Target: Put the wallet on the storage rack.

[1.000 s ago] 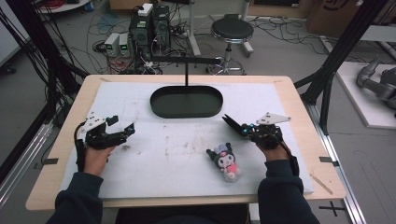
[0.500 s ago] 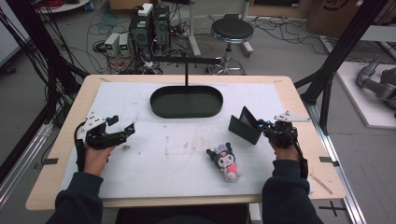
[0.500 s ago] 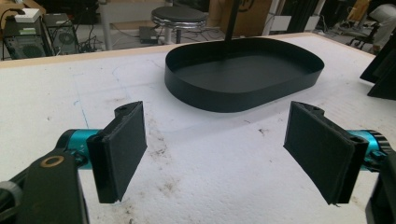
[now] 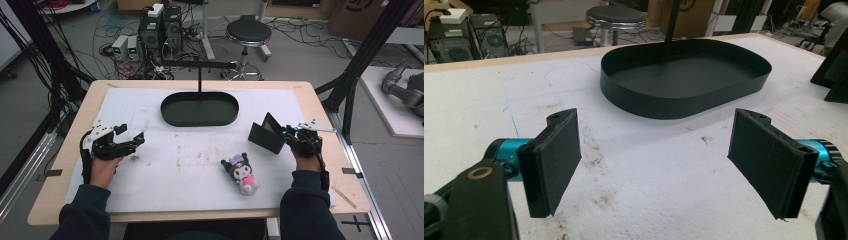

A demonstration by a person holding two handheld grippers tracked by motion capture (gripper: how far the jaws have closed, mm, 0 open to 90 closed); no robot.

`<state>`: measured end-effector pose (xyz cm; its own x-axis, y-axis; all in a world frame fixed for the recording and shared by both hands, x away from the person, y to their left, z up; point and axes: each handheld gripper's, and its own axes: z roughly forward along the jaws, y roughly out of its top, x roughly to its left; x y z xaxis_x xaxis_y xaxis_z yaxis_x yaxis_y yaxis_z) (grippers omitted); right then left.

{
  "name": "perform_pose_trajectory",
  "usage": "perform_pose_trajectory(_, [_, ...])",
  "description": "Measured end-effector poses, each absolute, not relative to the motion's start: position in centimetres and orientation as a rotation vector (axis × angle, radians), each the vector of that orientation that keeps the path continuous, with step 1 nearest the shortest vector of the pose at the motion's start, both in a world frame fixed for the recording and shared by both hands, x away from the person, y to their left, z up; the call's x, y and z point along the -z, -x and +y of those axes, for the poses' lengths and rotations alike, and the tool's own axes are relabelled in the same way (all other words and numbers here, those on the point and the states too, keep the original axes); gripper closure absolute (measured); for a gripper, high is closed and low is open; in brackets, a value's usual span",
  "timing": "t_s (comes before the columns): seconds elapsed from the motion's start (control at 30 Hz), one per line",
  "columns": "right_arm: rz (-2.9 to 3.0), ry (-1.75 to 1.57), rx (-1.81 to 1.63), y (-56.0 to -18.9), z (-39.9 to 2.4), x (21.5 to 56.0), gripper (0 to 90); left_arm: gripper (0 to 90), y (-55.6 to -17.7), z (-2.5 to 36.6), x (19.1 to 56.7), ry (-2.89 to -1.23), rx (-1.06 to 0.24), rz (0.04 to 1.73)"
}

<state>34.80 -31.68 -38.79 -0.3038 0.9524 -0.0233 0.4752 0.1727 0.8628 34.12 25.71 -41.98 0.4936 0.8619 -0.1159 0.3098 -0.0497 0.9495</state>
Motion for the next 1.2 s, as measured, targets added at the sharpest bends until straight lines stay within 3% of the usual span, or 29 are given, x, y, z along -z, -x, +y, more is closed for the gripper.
perform_pose_trajectory(0.17, [1.850,-1.353,-1.103,-34.8,-32.3,39.0,53.4,20.6,-34.1,25.7,42.0,-1.612,-0.614,1.031])
perform_pose_trajectory(0.2, [1.863,-1.317,-1.145,-34.8,-32.4,38.9,45.4,20.6,-34.1,25.8,42.0,-1.612,-0.616,1.031])
perform_pose_trajectory(0.37, [1.912,-1.242,-1.181,-34.7,-32.1,39.1,40.2,20.6,-34.1,25.8,42.0,-1.612,-0.615,1.033])
perform_pose_trajectory(0.47, [1.943,-1.167,-1.202,-34.7,-31.6,39.1,31.3,20.6,-34.1,25.8,41.9,-1.614,-0.614,1.031])
perform_pose_trajectory(0.6, [1.975,-1.094,-1.207,-34.7,-31.0,39.2,30.8,20.6,-34.1,25.8,42.0,-1.615,-0.615,1.032])
perform_pose_trajectory(0.73, [1.981,-1.124,-1.184,-35.0,-31.1,39.4,32.8,20.6,-34.1,25.8,41.9,-1.615,-0.616,1.033])
perform_pose_trajectory(0.87, [1.928,-1.197,-1.148,-35.1,-31.5,39.4,41.1,20.6,-34.1,25.8,42.0,-1.623,-0.615,1.032])
perform_pose_trajectory(1.1, [2.001,-1.215,-1.163,-35.4,-31.7,39.2,83.2,20.6,-34.1,25.7,42.0,-1.629,-0.612,1.030])
perform_pose_trajectory(1.2, [1.998,-1.226,-1.096,-35.3,-31.3,38.7,88.6,20.6,-34.1,25.6,42.0,-1.631,-0.611,1.029])
